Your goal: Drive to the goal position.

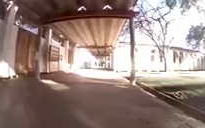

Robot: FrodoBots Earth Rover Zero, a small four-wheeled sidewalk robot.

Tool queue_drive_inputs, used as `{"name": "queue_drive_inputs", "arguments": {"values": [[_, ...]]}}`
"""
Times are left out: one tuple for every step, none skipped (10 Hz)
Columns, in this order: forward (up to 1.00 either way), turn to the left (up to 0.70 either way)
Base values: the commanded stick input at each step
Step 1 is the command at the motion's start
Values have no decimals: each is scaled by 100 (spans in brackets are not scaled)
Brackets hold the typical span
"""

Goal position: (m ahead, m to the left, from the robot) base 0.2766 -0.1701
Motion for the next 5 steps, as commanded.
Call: {"name": "queue_drive_inputs", "arguments": {"values": [[85,0],[85,0],[85,0],[85,0],[85,0]]}}
